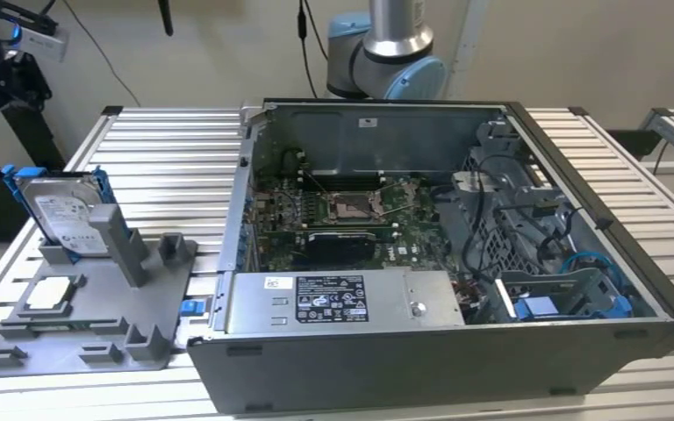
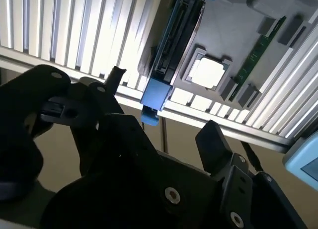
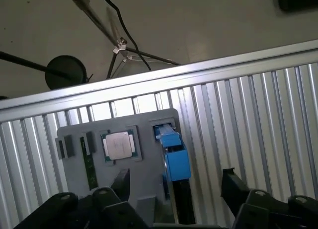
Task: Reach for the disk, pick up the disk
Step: 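Pick up the disk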
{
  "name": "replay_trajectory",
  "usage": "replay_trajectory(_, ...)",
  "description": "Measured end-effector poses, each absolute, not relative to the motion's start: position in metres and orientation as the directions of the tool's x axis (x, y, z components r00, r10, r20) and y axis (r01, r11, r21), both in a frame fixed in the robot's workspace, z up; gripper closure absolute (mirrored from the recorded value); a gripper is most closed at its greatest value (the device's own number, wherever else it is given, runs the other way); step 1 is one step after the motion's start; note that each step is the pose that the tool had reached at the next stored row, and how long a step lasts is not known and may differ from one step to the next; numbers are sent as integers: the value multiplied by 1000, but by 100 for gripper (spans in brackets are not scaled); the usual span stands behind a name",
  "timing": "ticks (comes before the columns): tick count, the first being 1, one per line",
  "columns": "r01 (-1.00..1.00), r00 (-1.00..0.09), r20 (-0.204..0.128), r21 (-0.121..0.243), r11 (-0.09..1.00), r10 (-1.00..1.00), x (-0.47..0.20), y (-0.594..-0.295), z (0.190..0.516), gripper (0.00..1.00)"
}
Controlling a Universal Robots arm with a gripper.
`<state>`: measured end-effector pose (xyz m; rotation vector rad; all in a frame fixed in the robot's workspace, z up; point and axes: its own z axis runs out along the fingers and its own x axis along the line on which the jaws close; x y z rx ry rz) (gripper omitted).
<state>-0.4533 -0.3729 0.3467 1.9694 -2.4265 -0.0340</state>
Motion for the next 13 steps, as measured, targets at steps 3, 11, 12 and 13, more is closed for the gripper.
replay_trajectory(3, -978, -206, -1, 27, 206, -979, -453, -373, 347, 0)
replay_trajectory(11, -981, -193, -2, 25, 193, -981, -453, -373, 331, 0)
replay_trajectory(12, -982, -185, -2, 25, 185, -983, -453, -373, 329, 0)
replay_trajectory(13, -984, -175, -2, 25, 175, -984, -453, -373, 328, 0)
